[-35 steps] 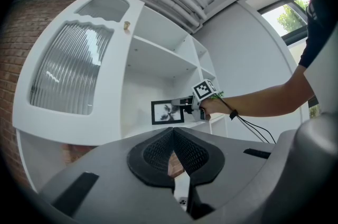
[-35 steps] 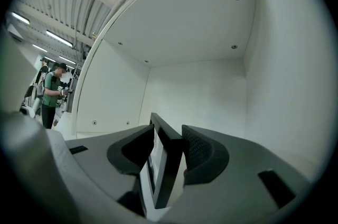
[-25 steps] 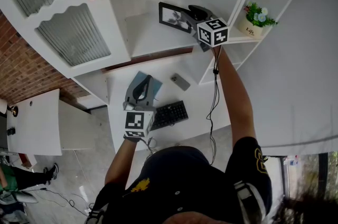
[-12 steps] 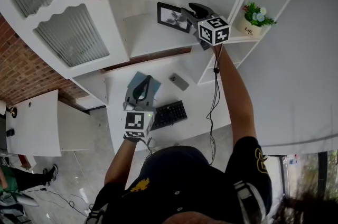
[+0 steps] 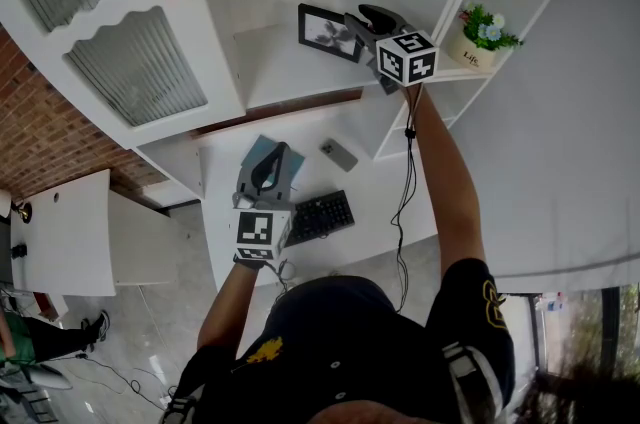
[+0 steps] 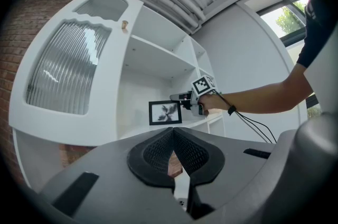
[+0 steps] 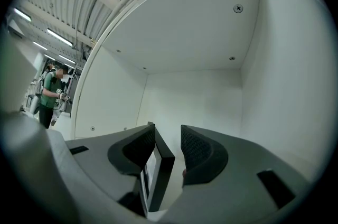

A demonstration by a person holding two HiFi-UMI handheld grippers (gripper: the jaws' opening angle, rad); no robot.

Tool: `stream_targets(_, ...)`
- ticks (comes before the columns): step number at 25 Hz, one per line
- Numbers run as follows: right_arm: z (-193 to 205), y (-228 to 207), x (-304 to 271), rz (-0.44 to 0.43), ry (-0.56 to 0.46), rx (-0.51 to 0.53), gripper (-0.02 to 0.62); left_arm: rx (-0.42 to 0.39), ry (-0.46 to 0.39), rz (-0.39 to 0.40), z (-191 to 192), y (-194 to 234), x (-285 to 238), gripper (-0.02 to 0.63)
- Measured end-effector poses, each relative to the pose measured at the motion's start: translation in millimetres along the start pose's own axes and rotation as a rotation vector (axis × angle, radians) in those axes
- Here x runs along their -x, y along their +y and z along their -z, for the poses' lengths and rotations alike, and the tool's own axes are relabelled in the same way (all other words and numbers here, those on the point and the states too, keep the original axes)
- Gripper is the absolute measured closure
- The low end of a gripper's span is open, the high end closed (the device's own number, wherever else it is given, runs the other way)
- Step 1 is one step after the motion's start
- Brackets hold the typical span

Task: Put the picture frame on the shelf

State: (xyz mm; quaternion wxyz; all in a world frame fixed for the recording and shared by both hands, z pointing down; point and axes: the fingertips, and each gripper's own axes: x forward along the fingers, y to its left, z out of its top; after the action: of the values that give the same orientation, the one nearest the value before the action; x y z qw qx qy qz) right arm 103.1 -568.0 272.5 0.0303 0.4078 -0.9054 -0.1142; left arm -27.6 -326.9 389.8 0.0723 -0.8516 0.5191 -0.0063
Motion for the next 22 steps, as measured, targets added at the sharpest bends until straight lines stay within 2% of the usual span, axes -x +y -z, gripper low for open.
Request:
stream_targets(6,-3,-3,3,0.025,-0.019,0.001,0.489,0.000,-0.003,0.001,0,0,1,0.588)
stream_targets(22,-15,-6,12,0.051,-0.039,0.018,0.549,-0.002,-0.007,0.007,-2,-1,3,0.588)
